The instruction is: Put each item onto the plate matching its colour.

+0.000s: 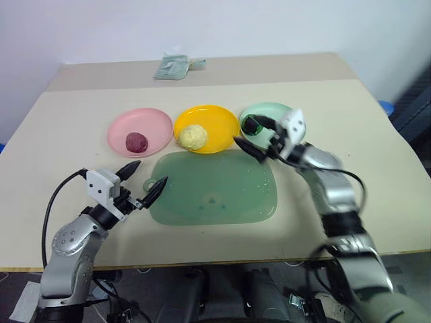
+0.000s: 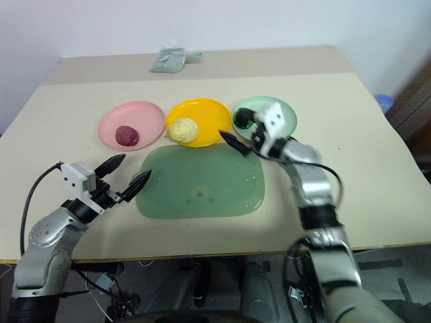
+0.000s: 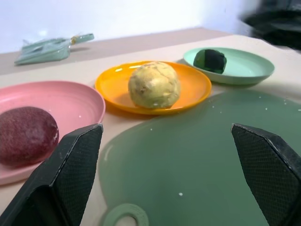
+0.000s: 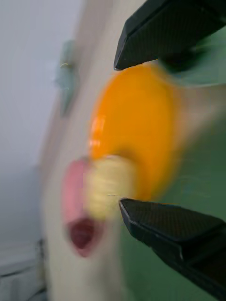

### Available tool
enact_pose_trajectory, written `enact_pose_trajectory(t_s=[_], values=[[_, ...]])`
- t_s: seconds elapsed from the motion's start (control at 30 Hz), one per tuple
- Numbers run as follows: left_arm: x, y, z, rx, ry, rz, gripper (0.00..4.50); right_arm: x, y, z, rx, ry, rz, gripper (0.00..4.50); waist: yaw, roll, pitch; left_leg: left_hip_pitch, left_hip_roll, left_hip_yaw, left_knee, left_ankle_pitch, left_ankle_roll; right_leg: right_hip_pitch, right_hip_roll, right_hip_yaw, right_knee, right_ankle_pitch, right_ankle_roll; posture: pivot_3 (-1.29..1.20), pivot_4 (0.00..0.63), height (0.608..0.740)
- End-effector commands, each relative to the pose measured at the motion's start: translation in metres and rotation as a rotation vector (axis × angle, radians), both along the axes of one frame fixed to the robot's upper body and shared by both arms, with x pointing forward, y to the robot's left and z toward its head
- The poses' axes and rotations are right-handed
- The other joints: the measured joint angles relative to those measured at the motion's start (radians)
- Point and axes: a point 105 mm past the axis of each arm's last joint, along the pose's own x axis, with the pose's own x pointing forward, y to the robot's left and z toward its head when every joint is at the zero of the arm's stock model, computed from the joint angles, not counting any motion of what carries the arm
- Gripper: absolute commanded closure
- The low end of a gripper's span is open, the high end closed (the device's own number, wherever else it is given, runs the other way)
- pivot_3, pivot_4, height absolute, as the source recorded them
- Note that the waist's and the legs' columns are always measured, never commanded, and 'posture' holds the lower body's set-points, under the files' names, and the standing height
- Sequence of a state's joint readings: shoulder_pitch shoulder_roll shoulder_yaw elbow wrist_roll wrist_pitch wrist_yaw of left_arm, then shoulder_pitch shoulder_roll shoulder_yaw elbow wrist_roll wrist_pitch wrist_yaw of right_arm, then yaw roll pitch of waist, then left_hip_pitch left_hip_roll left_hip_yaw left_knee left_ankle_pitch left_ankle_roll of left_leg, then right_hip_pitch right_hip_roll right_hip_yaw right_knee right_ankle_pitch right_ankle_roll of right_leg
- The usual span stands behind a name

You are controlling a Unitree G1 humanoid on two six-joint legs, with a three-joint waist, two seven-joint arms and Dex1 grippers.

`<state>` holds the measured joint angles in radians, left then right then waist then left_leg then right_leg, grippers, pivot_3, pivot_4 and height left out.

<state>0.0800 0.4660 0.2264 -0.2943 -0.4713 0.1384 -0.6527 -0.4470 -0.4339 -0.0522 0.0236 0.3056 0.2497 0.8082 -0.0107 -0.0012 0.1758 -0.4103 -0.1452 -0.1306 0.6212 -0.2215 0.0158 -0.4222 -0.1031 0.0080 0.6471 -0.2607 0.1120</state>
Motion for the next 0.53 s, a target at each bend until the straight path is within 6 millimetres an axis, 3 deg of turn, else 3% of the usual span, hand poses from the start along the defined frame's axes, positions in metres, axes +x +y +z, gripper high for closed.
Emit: enact_pose_trajectory(t_s=[0.03,0.13,0.3,0.53], values=[[-0.004,0.004,0.009,0.020,-0.003,-0.035,0.00,-0.034,-0.016,0.012,-0.013,0.000,-0.006,0.05,-0.001,0.000,0.000,0.000,0.000,0.000,0.000,0.000,0.000,0.000,0.000,0.001,0.000,0.000,0.000,0.00,0.150,0.740],[-0.008,0.007,0.012,0.033,0.028,-0.069,0.00,-0.060,-0.044,-0.009,-0.067,0.074,-0.086,0.05,0.002,0.000,0.000,0.000,0.001,0.000,-0.001,0.000,0.000,0.000,0.000,0.001,0.000,0.000,-0.001,0.00,0.150,0.740],[-0.012,0.009,0.013,0.046,0.060,-0.099,0.00,-0.084,-0.070,-0.030,-0.110,0.143,-0.180,0.05,0.007,0.000,0.000,0.000,0.001,0.001,0.001,0.000,0.000,0.001,0.000,0.001,-0.001,0.000,-0.001,0.00,0.150,0.740],[-0.014,0.008,0.011,0.065,0.100,-0.127,0.00,-0.092,-0.084,-0.029,-0.105,0.150,-0.231,0.05,0.023,-0.001,0.000,0.000,0.001,0.001,0.002,-0.001,0.001,0.002,0.000,0.001,-0.001,0.000,-0.001,0.00,0.150,0.740]])
